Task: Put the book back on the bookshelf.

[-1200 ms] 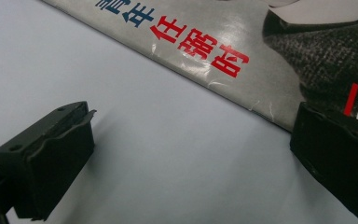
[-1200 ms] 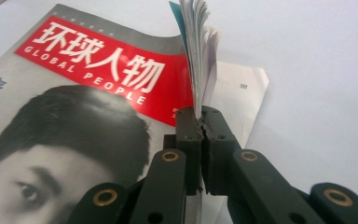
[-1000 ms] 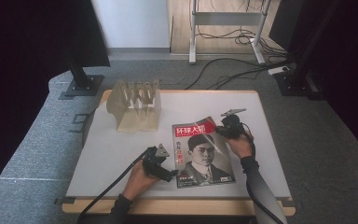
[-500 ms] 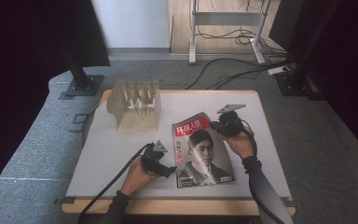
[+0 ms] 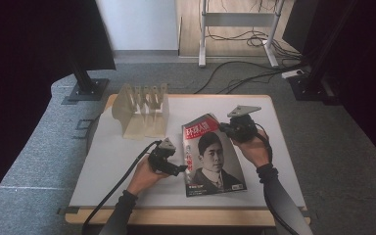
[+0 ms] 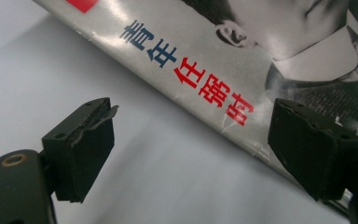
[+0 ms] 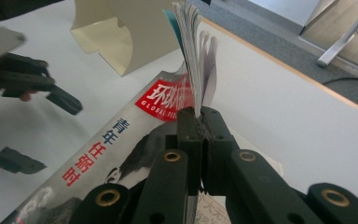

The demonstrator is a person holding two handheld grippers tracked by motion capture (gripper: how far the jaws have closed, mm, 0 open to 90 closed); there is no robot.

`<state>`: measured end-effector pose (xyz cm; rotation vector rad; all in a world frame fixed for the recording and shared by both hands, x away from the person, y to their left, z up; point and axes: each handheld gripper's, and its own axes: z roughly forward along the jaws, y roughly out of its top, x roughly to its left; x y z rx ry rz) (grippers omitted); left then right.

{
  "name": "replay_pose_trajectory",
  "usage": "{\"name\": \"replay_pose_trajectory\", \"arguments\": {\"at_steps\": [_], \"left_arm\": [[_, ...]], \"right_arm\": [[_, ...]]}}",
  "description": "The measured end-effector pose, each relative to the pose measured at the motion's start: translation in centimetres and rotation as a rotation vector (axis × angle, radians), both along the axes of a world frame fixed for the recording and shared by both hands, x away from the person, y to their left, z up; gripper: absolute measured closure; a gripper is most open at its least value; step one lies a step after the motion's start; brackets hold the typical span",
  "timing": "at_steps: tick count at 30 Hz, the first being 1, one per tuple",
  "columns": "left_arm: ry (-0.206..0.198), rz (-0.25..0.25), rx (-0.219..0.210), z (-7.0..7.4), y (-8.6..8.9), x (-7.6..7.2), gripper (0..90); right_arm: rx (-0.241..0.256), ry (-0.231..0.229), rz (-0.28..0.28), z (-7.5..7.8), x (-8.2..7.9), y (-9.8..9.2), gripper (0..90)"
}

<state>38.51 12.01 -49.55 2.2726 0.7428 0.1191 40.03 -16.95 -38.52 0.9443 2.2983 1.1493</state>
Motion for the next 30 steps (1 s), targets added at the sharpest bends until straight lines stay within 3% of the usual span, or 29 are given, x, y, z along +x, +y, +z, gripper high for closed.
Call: {"name": "replay_pose_trajectory", "arguments": {"at_steps": [11, 16, 18, 30], "left_arm": [[0.03, -0.092, 0.024, -0.8, -2.1, 1.2, 17.2], [0.079, -0.146, -0.036, -1.2, -2.5, 1.6, 21.3], [0.079, -0.163, -0.033, -1.1, -2.7, 1.6, 25.5], [0.092, -0.133, -0.056, 0.0, -2.3, 1.9, 49.1]], "right_arm": [[0.01, -0.052, 0.028, 1.8, -1.6, -0.4, 86.9], [0.012, -0.061, 0.041, 2.2, -2.0, -0.4, 86.9], [0.014, -0.064, 0.047, 2.3, -2.1, -0.4, 86.9], [0.032, -0.083, 0.085, 3.0, -2.5, -0.2, 86.9]]}}
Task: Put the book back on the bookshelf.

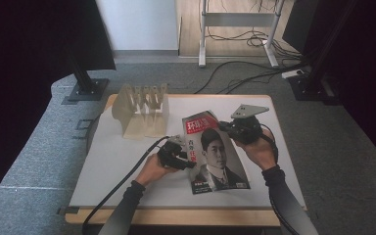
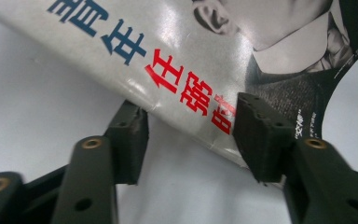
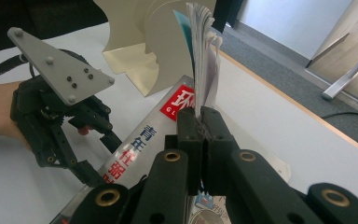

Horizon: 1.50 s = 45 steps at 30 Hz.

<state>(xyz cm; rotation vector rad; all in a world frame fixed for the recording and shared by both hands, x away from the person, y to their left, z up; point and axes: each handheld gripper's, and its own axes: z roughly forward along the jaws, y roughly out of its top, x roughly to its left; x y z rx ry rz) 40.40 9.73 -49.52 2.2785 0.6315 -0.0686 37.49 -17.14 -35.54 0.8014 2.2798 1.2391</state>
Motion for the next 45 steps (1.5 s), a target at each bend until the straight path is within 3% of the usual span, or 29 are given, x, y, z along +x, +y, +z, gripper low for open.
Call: {"name": "replay_pose_trajectory", "arguments": {"at_steps": [8, 14, 21, 28, 32, 33, 34, 35, 36, 39, 42, 45], "left_arm": [[0.012, 0.011, -0.034, 0.9, 0.3, 0.1, 64.6], [0.019, 0.026, -0.048, 1.4, 0.3, 0.0, 70.9], [-0.026, 0.076, -0.056, 2.9, 0.9, -0.3, 75.8], [-0.116, 0.143, -0.071, 5.1, 2.0, -0.6, 81.9], [-0.226, 0.164, -0.077, 6.6, 2.8, -1.3, 85.3], [-0.226, 0.164, -0.077, 6.6, 2.8, -1.3, 85.9], [-0.278, 0.173, -0.082, 7.4, 3.1, -1.7, 86.2], [-0.278, 0.173, -0.082, 7.4, 3.1, -1.7, 86.3], [-0.321, 0.178, -0.069, 7.6, 3.3, -2.2, 86.3], [-0.351, 0.172, -0.057, 7.3, 3.4, -2.7, 86.1], [-0.357, 0.167, -0.074, 7.1, 3.6, -3.3, 86.0], [-0.368, 0.149, -0.059, 7.1, 3.8, -3.9, 85.4]], "right_arm": [[0.001, -0.005, 0.001, 0.0, 0.0, 0.0, 86.9], [-0.001, -0.008, -0.002, -0.1, 0.1, -0.1, 86.9], [0.0, -0.024, -0.021, 0.2, 0.2, -0.7, 86.8], [0.006, -0.032, -0.049, 0.5, 0.7, -1.3, 86.6], [0.021, -0.051, -0.058, 0.7, 0.8, -1.4, 86.5], [0.023, -0.057, -0.06, 0.8, 0.8, -1.4, 86.4], [0.026, -0.067, -0.061, 0.9, 0.9, -1.4, 86.4], [0.03, -0.07, -0.066, 0.9, 0.9, -1.5, 86.4], [0.037, -0.069, -0.069, 0.9, 1.0, -1.6, 86.5], [0.035, -0.055, -0.079, 0.3, 1.2, -1.6, 86.7], [0.059, -0.051, -0.079, 0.0, 1.1, -2.1, 86.7], [0.063, -0.047, -0.067, 0.2, 0.7, -2.6, 86.7]]}}
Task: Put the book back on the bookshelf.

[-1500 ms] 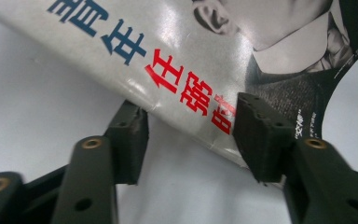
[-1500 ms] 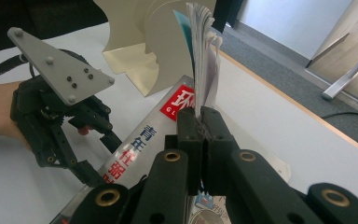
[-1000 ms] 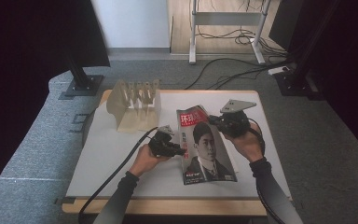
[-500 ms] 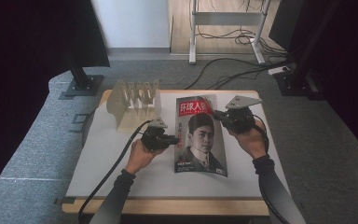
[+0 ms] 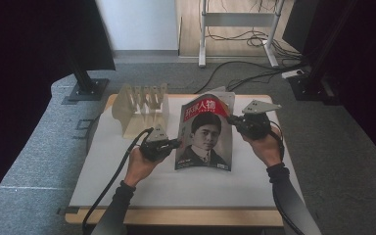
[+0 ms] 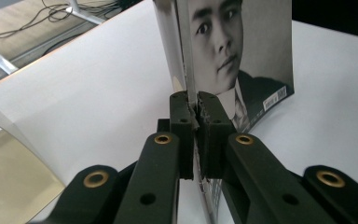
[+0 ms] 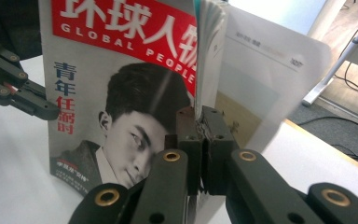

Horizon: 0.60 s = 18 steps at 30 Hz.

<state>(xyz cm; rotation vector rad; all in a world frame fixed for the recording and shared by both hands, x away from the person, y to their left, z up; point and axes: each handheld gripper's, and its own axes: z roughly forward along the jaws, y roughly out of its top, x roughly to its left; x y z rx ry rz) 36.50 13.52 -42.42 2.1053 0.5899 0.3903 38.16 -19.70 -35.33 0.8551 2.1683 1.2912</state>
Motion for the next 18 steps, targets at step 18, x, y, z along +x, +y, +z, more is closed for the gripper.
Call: {"name": "replay_pose_trajectory", "arguments": {"at_steps": [18], "left_arm": [[-0.065, -0.045, -0.007, 3.2, -1.3, -0.6, 69.7]], "right_arm": [[-0.001, -0.029, 0.055, 0.1, -2.8, -1.1, 86.8]]}}
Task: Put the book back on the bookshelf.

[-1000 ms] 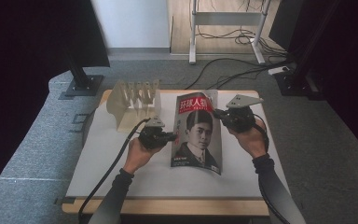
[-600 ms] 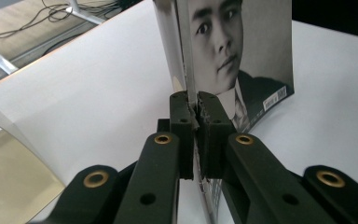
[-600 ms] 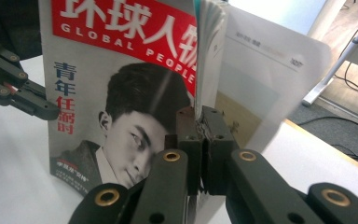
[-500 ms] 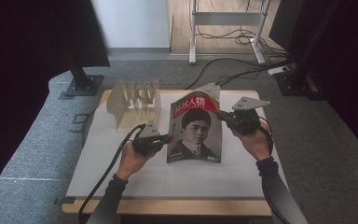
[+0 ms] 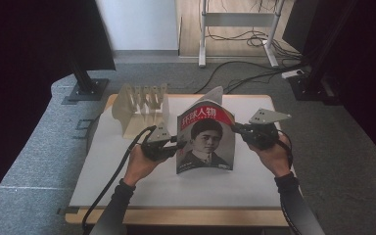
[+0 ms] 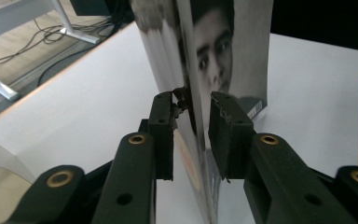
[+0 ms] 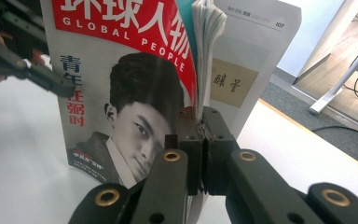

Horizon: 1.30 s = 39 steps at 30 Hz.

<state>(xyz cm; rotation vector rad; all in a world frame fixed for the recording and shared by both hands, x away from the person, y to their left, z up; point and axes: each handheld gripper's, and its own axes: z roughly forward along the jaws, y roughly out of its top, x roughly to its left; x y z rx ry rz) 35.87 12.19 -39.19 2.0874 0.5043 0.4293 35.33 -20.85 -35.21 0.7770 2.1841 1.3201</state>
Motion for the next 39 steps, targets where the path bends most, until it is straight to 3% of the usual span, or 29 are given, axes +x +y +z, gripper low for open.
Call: {"name": "replay_pose_trajectory", "arguments": {"at_steps": [8, 13, 17, 18, 25, 30, 39], "left_arm": [[-0.007, 0.016, 0.0, 2.5, -0.8, 0.8, 66.8], [-0.009, 0.034, 0.024, 3.8, -1.5, 1.4, 67.3], [-0.02, 0.066, 0.064, 4.1, -1.9, 2.0, 76.0], [-0.014, 0.066, 0.062, 4.1, -1.9, 2.0, 80.7], [0.009, 0.044, 0.03, 4.1, -1.4, 2.3, 86.4], [0.023, 0.028, -0.012, 4.0, -0.7, 2.4, 86.7], [0.031, 0.062, 0.002, 4.3, 0.9, 2.1, 86.8]], "right_arm": [[0.002, -0.004, 0.006, 0.0, -0.2, -0.1, 86.7], [0.002, -0.005, 0.014, -0.1, -0.2, -0.2, 86.7], [0.006, -0.006, 0.018, -0.1, -0.3, -0.2, 86.6], [0.007, -0.006, 0.019, -0.1, -0.3, -0.2, 86.5], [0.02, 0.0, 0.009, -0.5, -0.1, -0.8, 85.2], [0.018, 0.018, -0.019, -1.2, 0.1, -1.6, 75.5], [0.016, 0.063, -0.035, -3.4, 0.4, -2.0, 53.5]]}}
